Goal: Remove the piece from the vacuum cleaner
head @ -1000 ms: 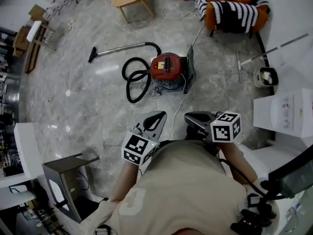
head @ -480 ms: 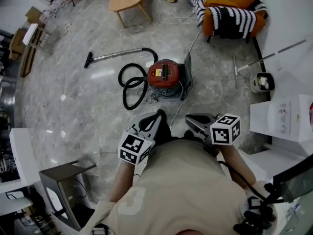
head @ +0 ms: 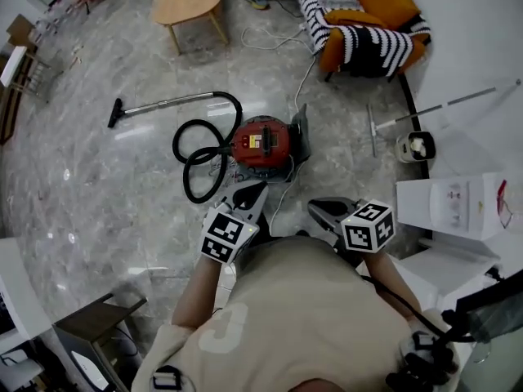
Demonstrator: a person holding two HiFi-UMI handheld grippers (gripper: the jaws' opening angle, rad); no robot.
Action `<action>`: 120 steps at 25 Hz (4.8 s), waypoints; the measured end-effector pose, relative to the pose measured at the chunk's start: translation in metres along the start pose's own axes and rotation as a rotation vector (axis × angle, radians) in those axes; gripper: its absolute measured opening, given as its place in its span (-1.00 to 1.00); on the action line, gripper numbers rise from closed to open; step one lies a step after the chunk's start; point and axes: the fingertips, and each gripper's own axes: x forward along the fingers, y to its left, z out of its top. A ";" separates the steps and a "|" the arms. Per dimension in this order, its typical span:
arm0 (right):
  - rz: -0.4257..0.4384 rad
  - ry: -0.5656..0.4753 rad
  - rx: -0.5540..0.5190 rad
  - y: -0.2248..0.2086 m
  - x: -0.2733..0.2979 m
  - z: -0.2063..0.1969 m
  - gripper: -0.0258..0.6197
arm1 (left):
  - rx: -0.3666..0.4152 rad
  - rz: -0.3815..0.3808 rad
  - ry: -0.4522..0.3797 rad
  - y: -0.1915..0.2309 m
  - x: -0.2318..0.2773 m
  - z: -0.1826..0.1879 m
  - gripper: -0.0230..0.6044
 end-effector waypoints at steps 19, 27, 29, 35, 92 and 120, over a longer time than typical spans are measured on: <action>-0.043 -0.037 0.281 -0.026 0.103 0.073 -0.92 | 0.140 -0.225 0.139 0.112 0.041 -0.003 -0.92; -0.062 -0.024 0.375 -0.116 0.093 0.064 -0.92 | 0.173 -0.235 0.238 0.097 0.103 0.000 -0.92; -0.057 -0.002 0.400 -0.146 0.095 0.056 -0.92 | 0.156 -0.216 0.267 0.092 0.120 -0.003 -0.92; -0.077 0.110 0.363 -0.224 0.124 0.050 -0.92 | 0.110 -0.197 0.327 0.095 0.162 -0.008 -0.92; -0.450 0.334 0.110 -0.547 0.299 -0.073 -0.75 | -0.275 -0.172 0.481 0.108 0.304 -0.226 -0.92; -0.489 0.340 -0.193 -0.551 0.292 -0.083 -0.78 | -0.275 -0.149 0.508 0.114 0.301 -0.238 -0.92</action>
